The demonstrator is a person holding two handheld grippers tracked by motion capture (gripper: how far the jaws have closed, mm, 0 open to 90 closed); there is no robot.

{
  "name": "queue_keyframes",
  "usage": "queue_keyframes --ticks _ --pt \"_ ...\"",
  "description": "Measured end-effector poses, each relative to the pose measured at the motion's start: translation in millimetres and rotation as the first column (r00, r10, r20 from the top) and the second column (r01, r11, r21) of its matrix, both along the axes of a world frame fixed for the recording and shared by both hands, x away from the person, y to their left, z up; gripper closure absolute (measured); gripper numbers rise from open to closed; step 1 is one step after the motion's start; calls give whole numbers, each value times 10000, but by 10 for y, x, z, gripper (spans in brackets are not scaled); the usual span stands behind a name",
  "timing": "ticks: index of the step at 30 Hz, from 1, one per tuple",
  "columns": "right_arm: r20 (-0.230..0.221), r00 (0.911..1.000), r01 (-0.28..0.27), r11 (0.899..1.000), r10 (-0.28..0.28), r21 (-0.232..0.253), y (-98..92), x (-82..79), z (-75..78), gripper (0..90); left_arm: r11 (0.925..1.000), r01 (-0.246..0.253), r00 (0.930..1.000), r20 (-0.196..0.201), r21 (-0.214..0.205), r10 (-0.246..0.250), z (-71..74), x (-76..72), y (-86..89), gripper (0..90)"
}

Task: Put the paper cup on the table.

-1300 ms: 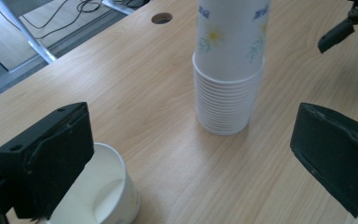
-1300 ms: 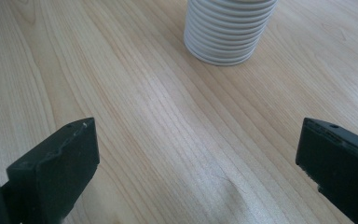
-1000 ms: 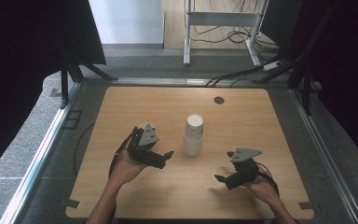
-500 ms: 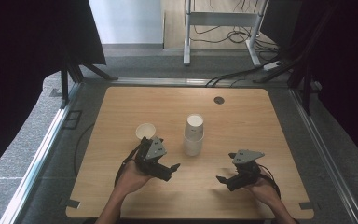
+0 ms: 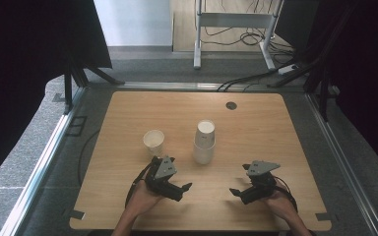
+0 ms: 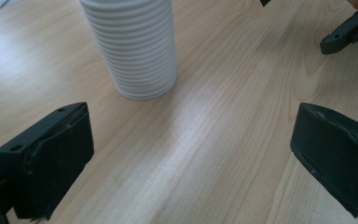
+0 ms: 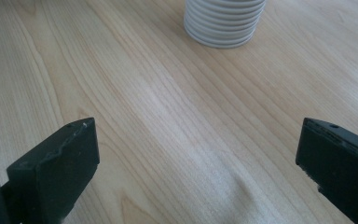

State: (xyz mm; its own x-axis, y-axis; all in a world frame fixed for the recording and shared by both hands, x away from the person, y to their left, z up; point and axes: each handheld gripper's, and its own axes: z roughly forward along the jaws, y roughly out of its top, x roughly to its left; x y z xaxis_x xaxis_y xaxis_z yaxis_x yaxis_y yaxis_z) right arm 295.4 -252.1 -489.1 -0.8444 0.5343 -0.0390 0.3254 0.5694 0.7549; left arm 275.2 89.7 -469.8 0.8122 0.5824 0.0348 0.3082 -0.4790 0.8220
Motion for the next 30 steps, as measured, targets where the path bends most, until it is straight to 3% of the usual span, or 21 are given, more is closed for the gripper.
queue_keyframes --ticks 6,16,21,23,25,28,30 --pt "-92 10000 -33 9998 31 -194 -6 -12 -44 0 9998 -153 9991 -401 -124 147 -191 -48 8 0" --pt "-441 9990 -43 9983 17 -576 -3 -7 -138 0 9990 -217 9950 -961 402 254 -399 -79 -23 0" --pt "-658 9978 -160 9961 103 -873 15 -1 -211 0 9962 -217 9887 -1463 841 338 -482 -68 -54 0" --pt "-734 9972 -235 9944 160 -1033 29 0 -244 0 9957 -259 9888 -1441 891 386 -482 -69 -56 0" --pt "-822 9964 -295 9944 211 -1017 39 0 -266 0 9949 -264 9852 -1660 978 425 -488 -56 -52 0" --pt "-1011 9947 -283 9966 203 -775 38 10 -288 0 9889 -321 9777 -2010 1453 613 -509 -36 -75 0" --pt "-920 9955 -278 9976 220 -628 28 13 -301 0 9869 -354 9795 -1906 1574 656 -511 -45 -92 0"
